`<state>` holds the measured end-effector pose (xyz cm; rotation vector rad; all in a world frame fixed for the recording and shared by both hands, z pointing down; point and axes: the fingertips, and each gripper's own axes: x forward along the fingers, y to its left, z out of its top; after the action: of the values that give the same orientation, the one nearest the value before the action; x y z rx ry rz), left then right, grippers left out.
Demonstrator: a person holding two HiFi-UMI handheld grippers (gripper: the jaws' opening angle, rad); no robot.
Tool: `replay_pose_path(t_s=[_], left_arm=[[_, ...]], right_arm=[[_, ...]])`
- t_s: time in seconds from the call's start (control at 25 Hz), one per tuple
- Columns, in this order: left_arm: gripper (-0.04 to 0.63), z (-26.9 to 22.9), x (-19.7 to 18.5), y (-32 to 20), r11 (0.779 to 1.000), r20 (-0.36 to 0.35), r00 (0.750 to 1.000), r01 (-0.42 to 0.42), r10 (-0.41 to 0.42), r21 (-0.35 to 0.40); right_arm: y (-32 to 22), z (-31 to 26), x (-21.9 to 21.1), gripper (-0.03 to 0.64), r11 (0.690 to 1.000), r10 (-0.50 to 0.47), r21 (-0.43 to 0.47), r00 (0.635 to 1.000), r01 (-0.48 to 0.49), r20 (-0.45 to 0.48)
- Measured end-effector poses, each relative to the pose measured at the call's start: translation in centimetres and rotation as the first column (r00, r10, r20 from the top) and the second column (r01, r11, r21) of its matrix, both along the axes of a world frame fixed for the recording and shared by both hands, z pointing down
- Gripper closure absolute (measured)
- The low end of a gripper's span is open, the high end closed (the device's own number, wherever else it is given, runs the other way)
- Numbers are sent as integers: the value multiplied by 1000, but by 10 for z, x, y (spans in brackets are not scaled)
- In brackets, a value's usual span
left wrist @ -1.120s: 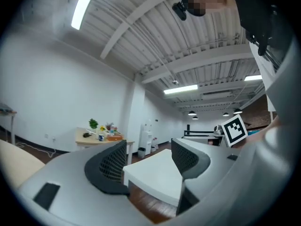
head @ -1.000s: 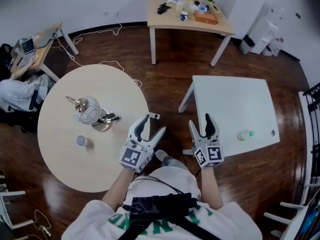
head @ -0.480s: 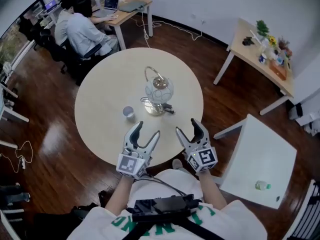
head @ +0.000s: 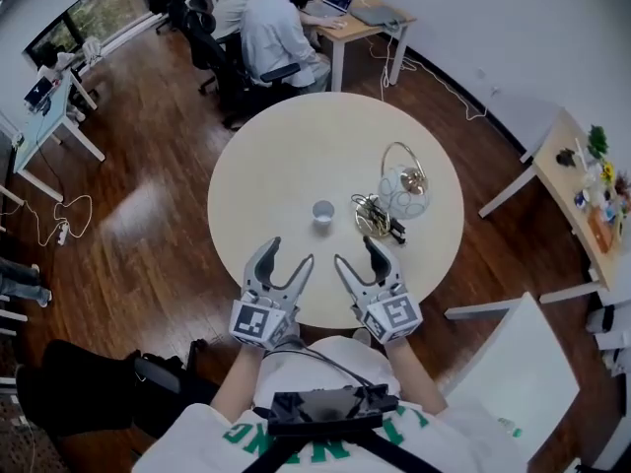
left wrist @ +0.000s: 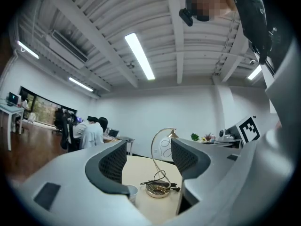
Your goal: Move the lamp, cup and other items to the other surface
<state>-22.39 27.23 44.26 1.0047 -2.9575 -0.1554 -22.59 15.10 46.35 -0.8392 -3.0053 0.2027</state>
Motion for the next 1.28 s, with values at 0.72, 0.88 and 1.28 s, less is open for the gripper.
replay_pose_path(t_s=[0.72, 0.88, 1.28], left_arm=[[311, 14, -11, 10, 997, -4, 997, 72, -72, -19], [322, 3, -12, -5, 999, -19, 999, 39, -38, 17], [324, 43, -22, -12, 998, -81, 996, 24, -29, -61]], right_arm=[[13, 17, -13, 310, 996, -78, -48, 994, 74, -71], [-5, 31, -18, 311, 999, -39, -41, 996, 35, -82], [-74, 150, -27, 311, 989, 144, 74, 942, -128, -303]])
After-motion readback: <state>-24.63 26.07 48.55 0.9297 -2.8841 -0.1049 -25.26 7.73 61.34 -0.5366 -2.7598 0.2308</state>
